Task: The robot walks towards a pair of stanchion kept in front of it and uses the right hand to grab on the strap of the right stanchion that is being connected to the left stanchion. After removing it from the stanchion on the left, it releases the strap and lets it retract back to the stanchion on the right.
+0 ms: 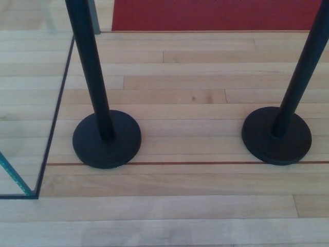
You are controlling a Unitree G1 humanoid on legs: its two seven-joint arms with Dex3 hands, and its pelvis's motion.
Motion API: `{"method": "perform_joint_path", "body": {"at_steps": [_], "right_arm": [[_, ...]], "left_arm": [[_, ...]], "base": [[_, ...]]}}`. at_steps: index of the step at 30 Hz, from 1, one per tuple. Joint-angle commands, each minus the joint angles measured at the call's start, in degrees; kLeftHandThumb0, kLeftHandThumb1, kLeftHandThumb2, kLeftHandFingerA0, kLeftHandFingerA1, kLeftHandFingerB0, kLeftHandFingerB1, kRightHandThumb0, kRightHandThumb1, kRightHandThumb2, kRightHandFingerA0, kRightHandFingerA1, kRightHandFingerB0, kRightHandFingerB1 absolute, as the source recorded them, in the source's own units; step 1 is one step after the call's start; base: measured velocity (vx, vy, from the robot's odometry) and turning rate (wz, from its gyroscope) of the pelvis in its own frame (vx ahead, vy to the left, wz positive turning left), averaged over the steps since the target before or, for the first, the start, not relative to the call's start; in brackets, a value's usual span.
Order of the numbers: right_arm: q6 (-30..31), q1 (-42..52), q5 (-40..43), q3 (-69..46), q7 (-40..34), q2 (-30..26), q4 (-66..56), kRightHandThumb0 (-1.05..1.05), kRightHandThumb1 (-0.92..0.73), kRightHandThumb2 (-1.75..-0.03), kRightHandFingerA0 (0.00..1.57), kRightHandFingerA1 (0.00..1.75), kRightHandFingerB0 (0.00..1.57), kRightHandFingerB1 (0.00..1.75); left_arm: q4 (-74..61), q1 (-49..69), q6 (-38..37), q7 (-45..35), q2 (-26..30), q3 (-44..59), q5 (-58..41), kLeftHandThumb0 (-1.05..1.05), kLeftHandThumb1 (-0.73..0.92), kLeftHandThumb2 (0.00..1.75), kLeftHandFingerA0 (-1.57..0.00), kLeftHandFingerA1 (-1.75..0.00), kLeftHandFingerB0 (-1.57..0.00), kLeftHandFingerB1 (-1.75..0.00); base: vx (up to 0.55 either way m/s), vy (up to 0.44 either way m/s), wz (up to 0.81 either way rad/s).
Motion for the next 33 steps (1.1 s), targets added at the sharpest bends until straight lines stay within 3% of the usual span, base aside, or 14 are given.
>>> {"method": "perform_joint_path", "body": {"at_steps": [1,4,5,7,8,14,15,17,18,28,29,33], "right_arm": [[-1.28,-0.22,1.51,-0.88,-1.44,-0.66,0.34,0.03,-0.41,-1.09,1.06,1.04,0.71,0.87],[-1.33,-0.10,1.45,-1.00,-1.48,-0.78,0.59,0.03,-0.41,-1.09,1.06,1.04,0.71,0.87],[-1.47,0.10,1.38,-1.01,-1.40,-0.96,0.62,0.06,-0.28,-1.25,1.05,1.03,0.64,1.01],[-1.54,0.19,1.34,-1.02,-1.37,-1.04,0.64,0.06,-0.28,-1.25,1.05,1.03,0.64,1.01],[-1.53,0.31,1.39,-1.07,-1.34,-1.19,0.51,0.02,-0.41,-1.09,1.05,1.04,0.71,0.87],[-2.16,0.29,-0.69,0.74,-1.44,-3.13,1.26,0.01,-0.40,-1.07,1.03,1.01,0.73,0.87],[-2.29,0.16,-0.87,0.99,-1.47,-3.35,1.29,0.00,-0.40,-1.08,1.06,1.03,0.75,0.88],[-2.33,-0.03,-1.01,1.30,-1.57,-3.57,1.37,0.00,-0.40,-1.08,1.06,1.03,0.75,0.88],[-2.37,-0.33,-0.41,0.97,-1.57,-3.53,1.09,-0.01,-0.42,-1.08,1.08,1.04,0.74,0.88],[-2.87,-0.60,0.16,1.15,-1.67,-3.42,0.67,-0.01,-0.40,-1.08,1.08,1.04,0.77,0.90],[-3.09,-0.28,0.00,1.37,-1.79,-3.25,0.81,-0.01,-0.41,-1.09,1.09,1.05,0.84,0.93],[-2.93,-0.07,-0.29,1.78,-1.82,-3.17,1.27,-0.08,-0.36,-1.10,1.11,0.98,0.79,0.98]], "left_arm": [[0.39,0.02,-2.83,0.26,0.57,0.63,-0.97,-0.36,0.13,1.75,-1.57,-1.03,-1.38,-1.09],[0.42,0.09,-3.01,0.34,0.78,0.55,-0.82,-0.36,0.13,1.75,-1.57,-1.03,-1.38,-1.09],[0.39,0.12,-3.66,0.32,0.89,0.67,-0.90,-0.37,-0.03,1.75,-1.55,-1.13,-1.36,-1.09],[0.41,0.13,-3.97,0.31,0.94,0.72,-0.94,-0.37,-0.03,1.75,-1.55,-1.13,-1.36,-1.09],[0.32,0.02,-4.03,0.44,1.11,0.62,-0.81,-0.37,0.13,1.75,-1.55,-1.08,-1.33,-1.13],[0.05,-0.38,-4.48,0.73,1.31,-0.03,-0.29,-0.41,0.13,1.75,-1.55,-1.05,-1.36,-1.09],[0.11,-0.39,-4.43,0.79,1.30,-0.07,-0.28,-0.33,-0.08,1.75,-1.49,-1.09,-1.32,-1.11],[0.22,-0.41,-4.31,0.88,1.29,-0.12,-0.29,-0.33,-0.08,1.75,-1.49,-1.09,-1.32,-1.11],[0.38,-0.38,-3.87,1.26,1.21,-0.18,-0.27,-0.22,0.11,1.75,-1.54,-1.07,-1.35,-1.10],[0.61,-0.10,-3.42,1.05,0.80,-0.64,-0.43,-0.20,0.03,1.75,-1.57,-1.00,-1.41,-1.04],[0.68,0.14,-3.68,1.22,0.76,-0.75,-0.36,-0.30,0.16,1.75,-1.56,-1.08,-1.39,-1.12],[0.98,0.39,-4.52,1.14,0.90,0.11,-1.22,-0.37,0.22,1.75,-1.55,-1.12,-1.34,-1.18]], "base": [[0.00,0.000,0.00],[0.00,0.000,0.00],[0.00,0.000,0.00],[0.00,0.000,0.00],[0.00,0.000,0.00],[0.00,0.000,0.00],[0.00,0.000,0.00],[0.00,0.000,0.00],[0.00,0.000,0.00],[0.00,-0.012,0.06],[-0.01,-0.024,-0.12],[0.08,0.074,-0.08]]}}
